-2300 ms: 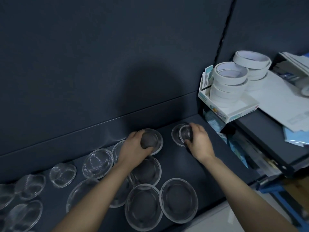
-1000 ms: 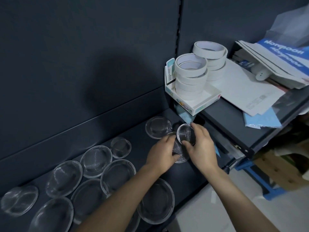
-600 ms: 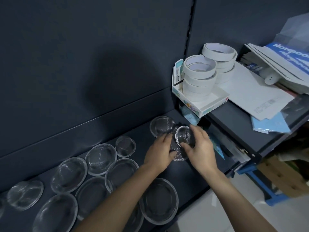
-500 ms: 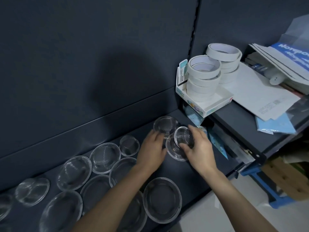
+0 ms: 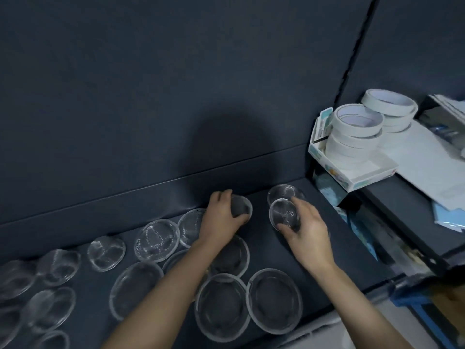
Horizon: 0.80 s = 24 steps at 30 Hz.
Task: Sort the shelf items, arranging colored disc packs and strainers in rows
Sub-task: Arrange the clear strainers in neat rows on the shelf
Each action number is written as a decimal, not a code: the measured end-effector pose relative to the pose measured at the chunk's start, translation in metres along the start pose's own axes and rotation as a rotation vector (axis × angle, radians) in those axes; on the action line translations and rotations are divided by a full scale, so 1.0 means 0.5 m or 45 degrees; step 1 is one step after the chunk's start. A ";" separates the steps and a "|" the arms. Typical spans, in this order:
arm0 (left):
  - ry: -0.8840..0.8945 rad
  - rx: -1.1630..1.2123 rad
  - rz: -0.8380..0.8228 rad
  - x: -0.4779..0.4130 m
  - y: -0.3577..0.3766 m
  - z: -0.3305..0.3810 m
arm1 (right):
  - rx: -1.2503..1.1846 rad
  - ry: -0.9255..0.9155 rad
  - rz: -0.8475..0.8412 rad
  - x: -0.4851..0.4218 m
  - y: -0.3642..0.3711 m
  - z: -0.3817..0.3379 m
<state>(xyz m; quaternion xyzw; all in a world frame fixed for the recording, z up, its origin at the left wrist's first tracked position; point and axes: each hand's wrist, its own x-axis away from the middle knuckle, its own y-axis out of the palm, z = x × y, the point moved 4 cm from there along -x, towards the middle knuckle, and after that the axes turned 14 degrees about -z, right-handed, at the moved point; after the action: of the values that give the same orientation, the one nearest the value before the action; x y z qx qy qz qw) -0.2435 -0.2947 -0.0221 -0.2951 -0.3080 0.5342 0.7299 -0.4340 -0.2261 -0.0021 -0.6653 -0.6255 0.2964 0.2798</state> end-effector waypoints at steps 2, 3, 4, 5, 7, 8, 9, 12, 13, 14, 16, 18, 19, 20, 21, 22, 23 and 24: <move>-0.006 0.083 0.112 0.030 -0.030 -0.009 | -0.010 -0.042 -0.019 0.004 0.011 -0.020; -0.012 0.109 0.156 0.048 -0.048 -0.018 | -0.018 -0.057 -0.038 0.005 0.020 -0.032; -0.024 0.122 0.193 0.068 -0.065 -0.029 | -0.026 -0.065 -0.057 0.006 0.029 -0.044; -0.042 0.128 0.222 0.090 -0.083 -0.043 | -0.033 -0.070 -0.074 0.008 0.040 -0.057; -0.097 0.144 0.275 0.137 -0.116 -0.076 | -0.044 -0.085 -0.125 0.011 0.066 -0.086; -0.127 0.161 0.303 0.162 -0.132 -0.092 | -0.045 -0.103 -0.159 0.013 0.081 -0.102; -0.148 0.177 0.333 0.187 -0.147 -0.109 | -0.046 -0.127 -0.191 0.015 0.096 -0.118; -0.199 0.164 0.406 0.255 -0.185 -0.159 | -0.080 -0.192 -0.278 0.028 0.138 -0.166; -0.233 0.153 0.411 0.275 -0.195 -0.178 | -0.087 -0.215 -0.302 0.034 0.151 -0.183; -0.270 0.142 0.409 0.295 -0.203 -0.197 | -0.091 -0.243 -0.321 0.041 0.164 -0.199; -0.338 0.120 0.412 0.334 -0.216 -0.236 | -0.089 -0.307 -0.367 0.057 0.191 -0.231; -0.391 0.115 0.441 0.371 -0.227 -0.271 | -0.065 -0.370 -0.457 0.077 0.225 -0.266; -0.417 0.120 0.458 0.386 -0.231 -0.286 | -0.045 -0.410 -0.521 0.088 0.246 -0.283; -0.443 0.124 0.472 0.400 -0.235 -0.300 | -0.017 -0.456 -0.589 0.097 0.268 -0.301; -0.467 0.128 0.481 0.412 -0.238 -0.311 | 0.018 -0.503 -0.650 0.106 0.291 -0.319; -0.488 0.136 0.484 0.422 -0.241 -0.321 | 0.057 -0.542 -0.701 0.112 0.312 -0.335; -0.499 0.146 0.481 0.431 -0.243 -0.329 | 0.093 -0.569 -0.745 0.116 0.332 -0.350; -0.505 0.153 0.473 0.438 -0.246 -0.337 | 0.122 -0.584 -0.782 0.119 0.349 -0.363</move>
<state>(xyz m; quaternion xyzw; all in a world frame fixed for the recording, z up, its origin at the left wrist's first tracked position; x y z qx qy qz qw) 0.0113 -0.1325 -0.0066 -0.1923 -0.3531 0.7235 0.5612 -0.1799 -0.1775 -0.0133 -0.3495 -0.8274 0.3687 0.2392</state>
